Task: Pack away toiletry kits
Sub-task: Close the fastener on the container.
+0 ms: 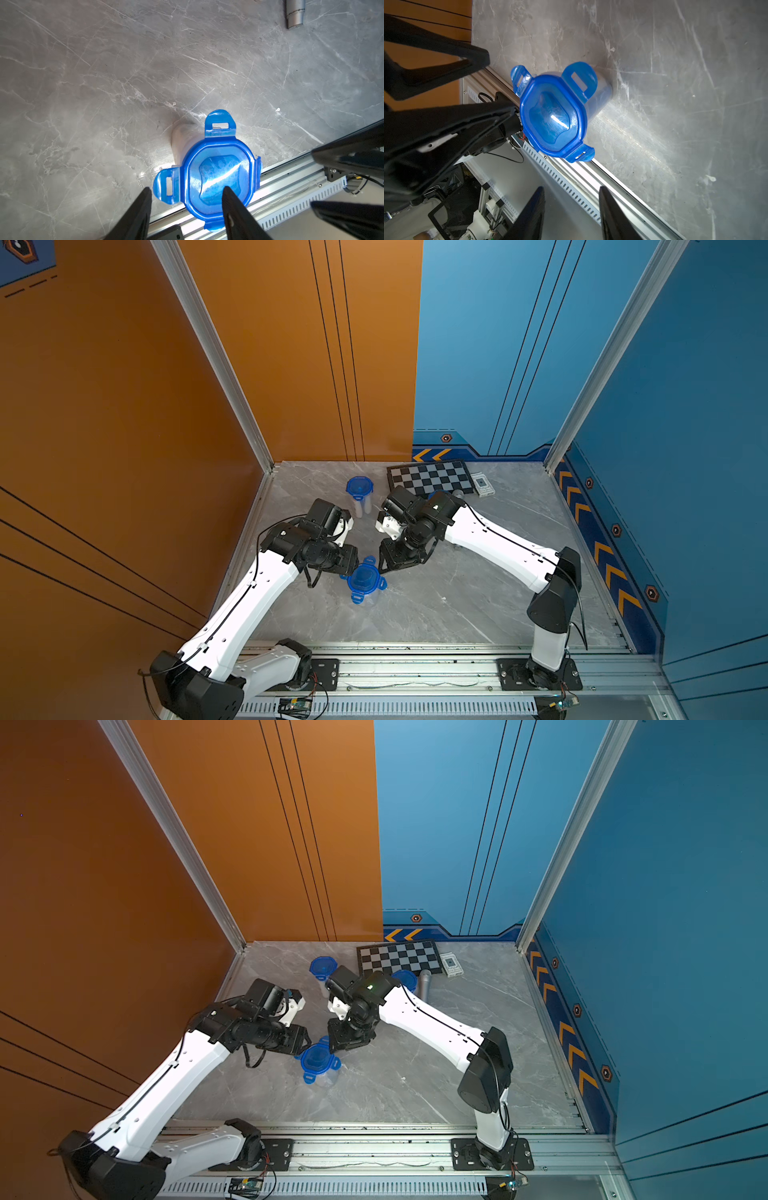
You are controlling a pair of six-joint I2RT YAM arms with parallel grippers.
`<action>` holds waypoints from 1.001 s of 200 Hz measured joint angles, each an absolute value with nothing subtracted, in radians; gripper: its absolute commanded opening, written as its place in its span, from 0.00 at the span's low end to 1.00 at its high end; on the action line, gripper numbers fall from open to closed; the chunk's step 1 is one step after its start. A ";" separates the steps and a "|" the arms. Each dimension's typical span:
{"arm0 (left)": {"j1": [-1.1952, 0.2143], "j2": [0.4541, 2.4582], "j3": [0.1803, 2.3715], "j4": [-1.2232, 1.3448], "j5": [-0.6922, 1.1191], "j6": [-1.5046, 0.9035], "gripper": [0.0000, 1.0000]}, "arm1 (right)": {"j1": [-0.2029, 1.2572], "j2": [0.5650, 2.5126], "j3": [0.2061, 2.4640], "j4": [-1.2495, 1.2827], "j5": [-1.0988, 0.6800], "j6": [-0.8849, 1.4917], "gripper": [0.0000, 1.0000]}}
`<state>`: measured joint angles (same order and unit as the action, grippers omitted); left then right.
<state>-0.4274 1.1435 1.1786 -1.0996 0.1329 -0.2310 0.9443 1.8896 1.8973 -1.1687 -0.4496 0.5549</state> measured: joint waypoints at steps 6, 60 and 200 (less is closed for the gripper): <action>-0.431 1.144 1.180 -1.103 0.131 -0.230 0.56 | 0.953 1.895 1.897 -1.176 -0.450 0.568 0.44; -0.449 1.168 1.183 -1.128 0.119 -0.225 0.55 | 0.999 1.922 1.906 -1.187 -0.449 0.658 0.42; -0.452 1.221 1.155 -1.139 0.131 -0.225 0.51 | 1.030 1.982 1.911 -1.110 -0.388 0.815 0.37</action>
<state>-0.4519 1.2213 1.1545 -1.1385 0.1314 -0.2253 1.0298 1.9816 1.9110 -1.1099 -0.3882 0.8146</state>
